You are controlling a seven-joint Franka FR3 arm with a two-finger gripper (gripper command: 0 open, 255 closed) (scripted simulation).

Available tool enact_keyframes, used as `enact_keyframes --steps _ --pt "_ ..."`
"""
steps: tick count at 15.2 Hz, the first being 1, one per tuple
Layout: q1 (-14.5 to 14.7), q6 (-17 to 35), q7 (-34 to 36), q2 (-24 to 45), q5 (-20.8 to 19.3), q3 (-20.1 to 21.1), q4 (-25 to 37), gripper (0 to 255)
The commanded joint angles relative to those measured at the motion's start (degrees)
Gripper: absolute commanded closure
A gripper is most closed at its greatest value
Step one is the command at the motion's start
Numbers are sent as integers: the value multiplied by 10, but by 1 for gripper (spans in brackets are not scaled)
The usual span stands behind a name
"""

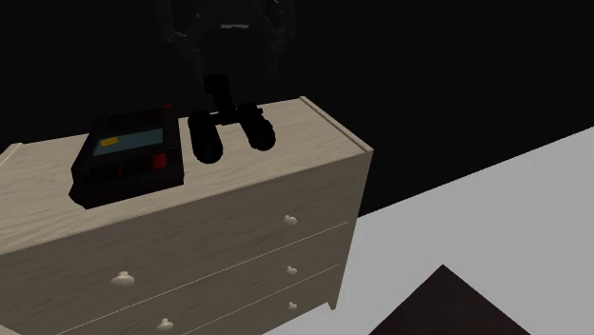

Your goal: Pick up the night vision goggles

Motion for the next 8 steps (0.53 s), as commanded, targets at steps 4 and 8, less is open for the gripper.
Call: enact_keyframes --steps 4,8 --pt "-1 25 28 102 -25 6 93 0" --pt "1 29 44 167 -42 6 161 0"
